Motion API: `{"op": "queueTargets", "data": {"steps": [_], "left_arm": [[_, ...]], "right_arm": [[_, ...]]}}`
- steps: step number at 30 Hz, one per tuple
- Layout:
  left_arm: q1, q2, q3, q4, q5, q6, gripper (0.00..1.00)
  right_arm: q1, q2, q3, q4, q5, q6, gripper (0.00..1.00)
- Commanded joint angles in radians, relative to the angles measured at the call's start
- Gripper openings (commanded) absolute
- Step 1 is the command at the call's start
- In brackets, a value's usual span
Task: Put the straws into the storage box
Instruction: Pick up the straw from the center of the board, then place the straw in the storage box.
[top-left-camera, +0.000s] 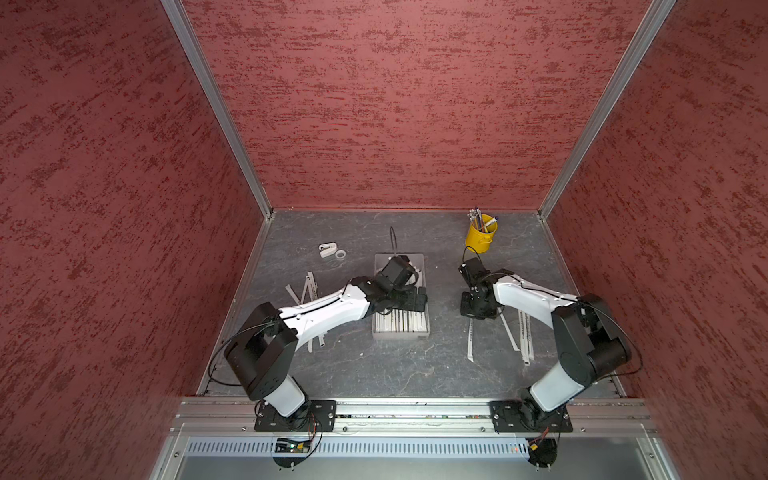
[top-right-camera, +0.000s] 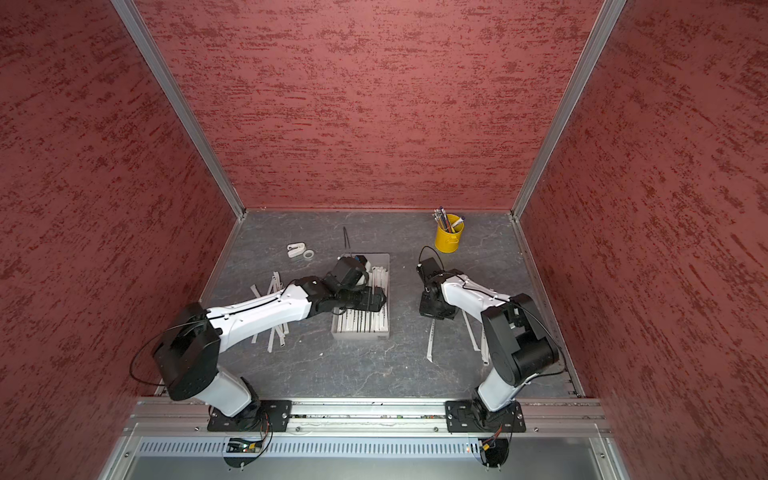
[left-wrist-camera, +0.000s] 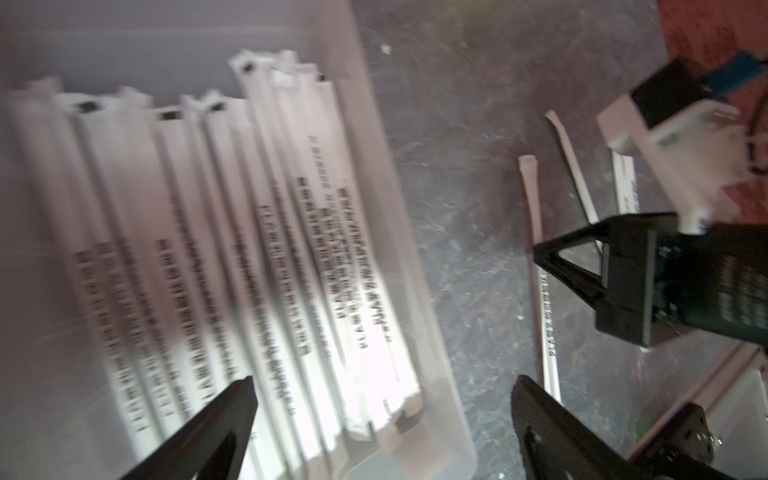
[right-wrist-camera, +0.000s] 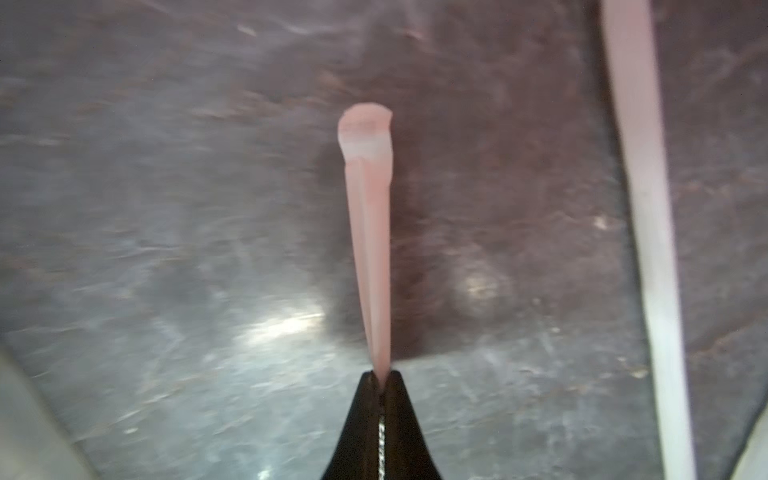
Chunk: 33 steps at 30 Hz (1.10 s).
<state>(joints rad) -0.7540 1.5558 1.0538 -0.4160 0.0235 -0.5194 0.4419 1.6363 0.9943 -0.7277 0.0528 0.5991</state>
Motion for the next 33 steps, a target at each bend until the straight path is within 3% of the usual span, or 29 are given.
{"op": "queueTargets", "data": {"steps": [1,7,13,20,29,33], "left_arm": [[0.077,-0.101,-0.060,-0.084,-0.061,0.000,0.98],[0.209,-0.242,-0.163,-0.107,-0.066,0.007,0.99],[0.287,-0.277,-0.231,-0.051,0.018,-0.013,0.99],[0.288,-0.245,-0.235,-0.042,0.048,-0.004,0.98],[0.262,-0.211,-0.249,-0.011,0.057,-0.011,0.97],[0.247,-0.206,-0.245,-0.009,0.052,-0.016,0.97]], "right_arm": [[0.079,-0.022,0.128,0.005,-0.034,0.053,0.07],[0.248,0.070,0.366,-0.014,-0.044,0.097,0.07],[0.310,0.262,0.545,-0.008,0.033,0.134,0.07],[0.316,0.403,0.620,-0.021,0.070,0.127,0.07],[0.316,0.452,0.589,-0.011,0.067,0.130,0.07],[0.316,0.464,0.596,-0.020,0.066,0.127,0.12]]}}
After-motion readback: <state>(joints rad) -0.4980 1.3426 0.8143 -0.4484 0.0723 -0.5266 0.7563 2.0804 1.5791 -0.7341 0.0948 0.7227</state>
